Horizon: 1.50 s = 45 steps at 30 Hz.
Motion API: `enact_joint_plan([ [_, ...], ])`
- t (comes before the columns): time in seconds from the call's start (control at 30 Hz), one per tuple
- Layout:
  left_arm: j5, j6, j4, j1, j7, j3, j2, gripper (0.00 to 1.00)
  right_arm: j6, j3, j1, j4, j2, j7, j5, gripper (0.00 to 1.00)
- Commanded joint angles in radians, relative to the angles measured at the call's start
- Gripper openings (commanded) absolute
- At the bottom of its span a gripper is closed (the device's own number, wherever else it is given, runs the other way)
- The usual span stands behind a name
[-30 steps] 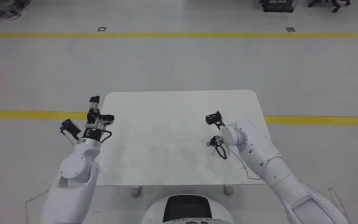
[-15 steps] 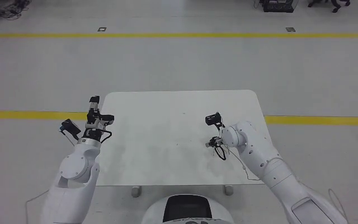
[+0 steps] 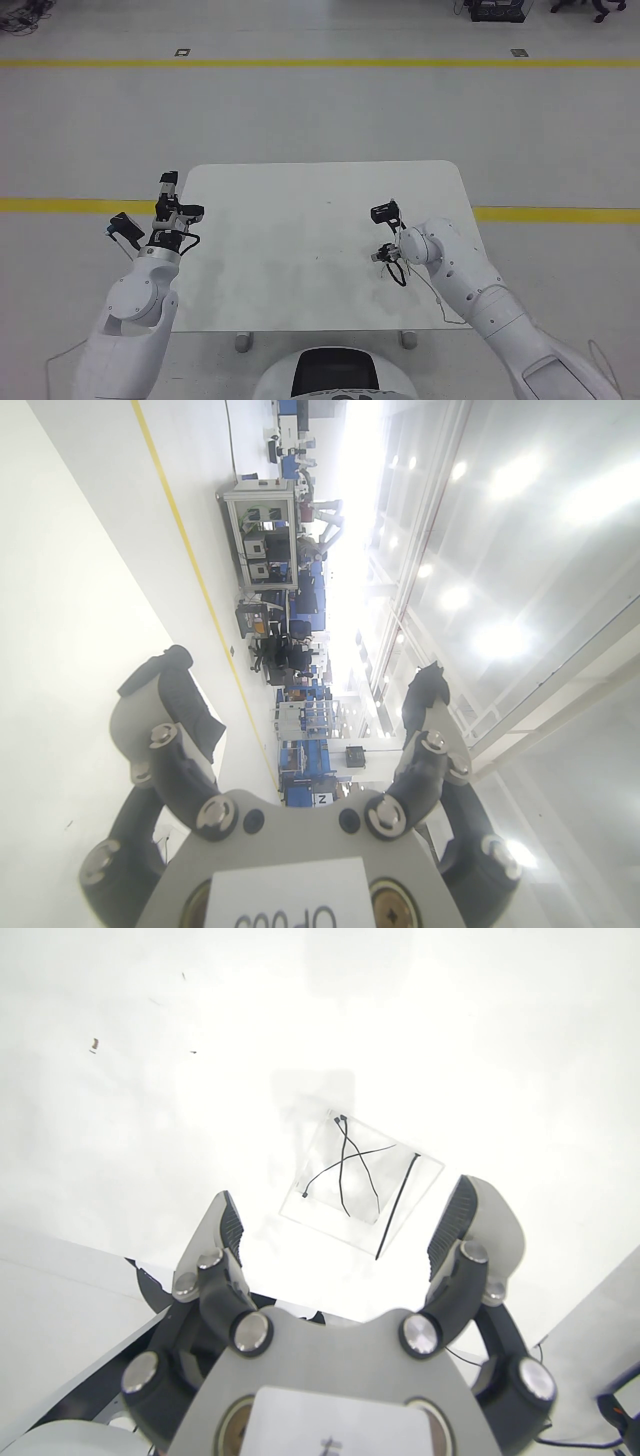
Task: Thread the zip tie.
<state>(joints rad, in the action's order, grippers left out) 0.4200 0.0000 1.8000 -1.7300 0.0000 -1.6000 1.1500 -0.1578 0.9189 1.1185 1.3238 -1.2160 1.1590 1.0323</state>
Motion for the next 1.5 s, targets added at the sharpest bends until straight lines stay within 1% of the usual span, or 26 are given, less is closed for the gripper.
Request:
enact_joint_plan([
  [0.0,0.0,0.0,0.0,0.0,0.0,0.0,0.0,1.0,-0.003,0.005,0.004,0.006,0.001,0.004,0.007,1.0],
  [0.13,0.0,0.0,0.0,0.0,0.0,0.0,0.0,1.0,-0.001,0.015,0.011,0.015,0.003,0.009,0.011,1.0],
  [0.23,0.0,0.0,0.0,0.0,0.0,0.0,0.0,1.0,0.003,0.02,0.015,0.021,0.004,0.011,0.015,0.75],
  [0.27,0.0,0.0,0.0,0.0,0.0,0.0,0.0,1.0,0.003,0.021,0.016,0.023,0.004,0.009,0.018,0.6],
  [0.3,0.0,0.0,0.0,0.0,0.0,0.0,0.0,1.0,0.003,0.023,0.018,0.025,0.004,0.008,0.02,0.5],
  [0.37,0.0,0.0,0.0,0.0,0.0,0.0,0.0,1.0,0.005,0.024,0.021,0.027,0.004,0.008,0.022,0.49],
  [0.43,0.0,0.0,0.0,0.0,0.0,0.0,0.0,1.0,0.007,0.024,0.022,0.026,0.003,0.007,0.023,0.46],
  [0.73,0.0,0.0,0.0,0.0,0.0,0.0,0.0,1.0,0.018,0.017,0.019,0.007,-0.003,0.004,0.022,0.42],
  [1.03,0.0,0.0,0.0,0.0,0.0,0.0,0.0,1.0,0.036,0.004,0.011,-0.03,-0.013,-0.012,0.012,0.35],
  [1.1,0.0,0.0,0.0,0.0,0.0,0.0,0.0,1.0,0.038,0.0,0.008,-0.04,-0.015,-0.015,0.011,0.31],
  [1.47,0.0,0.0,0.0,0.0,0.0,0.0,0.0,1.0,0.044,-0.018,-0.01,-0.091,-0.028,-0.025,0.008,0.27],
])
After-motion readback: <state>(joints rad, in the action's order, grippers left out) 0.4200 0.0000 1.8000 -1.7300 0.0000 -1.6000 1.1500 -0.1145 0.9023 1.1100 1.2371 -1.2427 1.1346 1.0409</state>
